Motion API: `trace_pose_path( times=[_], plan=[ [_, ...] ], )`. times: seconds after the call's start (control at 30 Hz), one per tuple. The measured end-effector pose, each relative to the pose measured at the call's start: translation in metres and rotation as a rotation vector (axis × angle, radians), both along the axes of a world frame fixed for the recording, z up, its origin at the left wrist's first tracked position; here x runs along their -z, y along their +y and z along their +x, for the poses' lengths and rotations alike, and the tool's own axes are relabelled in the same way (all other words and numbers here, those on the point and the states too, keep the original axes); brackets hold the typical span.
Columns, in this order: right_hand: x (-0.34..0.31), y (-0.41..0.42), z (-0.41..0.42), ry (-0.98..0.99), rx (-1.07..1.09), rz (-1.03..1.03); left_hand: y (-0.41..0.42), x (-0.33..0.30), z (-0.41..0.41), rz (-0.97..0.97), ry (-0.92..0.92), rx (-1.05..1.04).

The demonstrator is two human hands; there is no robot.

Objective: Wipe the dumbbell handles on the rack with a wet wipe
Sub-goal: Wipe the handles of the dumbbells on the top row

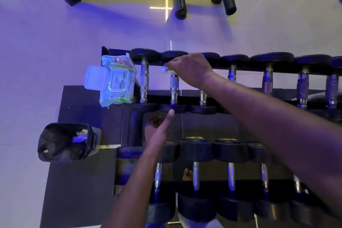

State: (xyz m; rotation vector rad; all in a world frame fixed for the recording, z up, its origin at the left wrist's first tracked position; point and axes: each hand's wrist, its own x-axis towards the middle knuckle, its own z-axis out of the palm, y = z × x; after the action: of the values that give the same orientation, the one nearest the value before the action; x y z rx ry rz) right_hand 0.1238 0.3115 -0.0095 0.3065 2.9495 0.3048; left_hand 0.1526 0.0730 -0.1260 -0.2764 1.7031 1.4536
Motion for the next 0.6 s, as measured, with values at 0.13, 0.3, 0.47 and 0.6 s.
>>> trace_pose_path(
  times=[0.13,0.3,0.47,0.6],
  plan=[
    [-0.016,-0.005,-0.014,-0.154,-0.013,0.037,-0.005,0.003,-0.004,-0.014,0.015,-0.002],
    [-0.023,-0.011,-0.023,-0.245,-0.028,-0.063,-0.008,0.004,-0.013,0.000,0.062,-0.014],
    [-0.021,-0.025,-0.008,-0.273,-0.074,-0.178,-0.005,0.004,-0.016,-0.029,0.087,0.000],
    [-0.020,-0.044,0.002,-0.353,-0.074,-0.215,-0.005,0.004,-0.017,-0.017,0.084,0.024]
  ],
)
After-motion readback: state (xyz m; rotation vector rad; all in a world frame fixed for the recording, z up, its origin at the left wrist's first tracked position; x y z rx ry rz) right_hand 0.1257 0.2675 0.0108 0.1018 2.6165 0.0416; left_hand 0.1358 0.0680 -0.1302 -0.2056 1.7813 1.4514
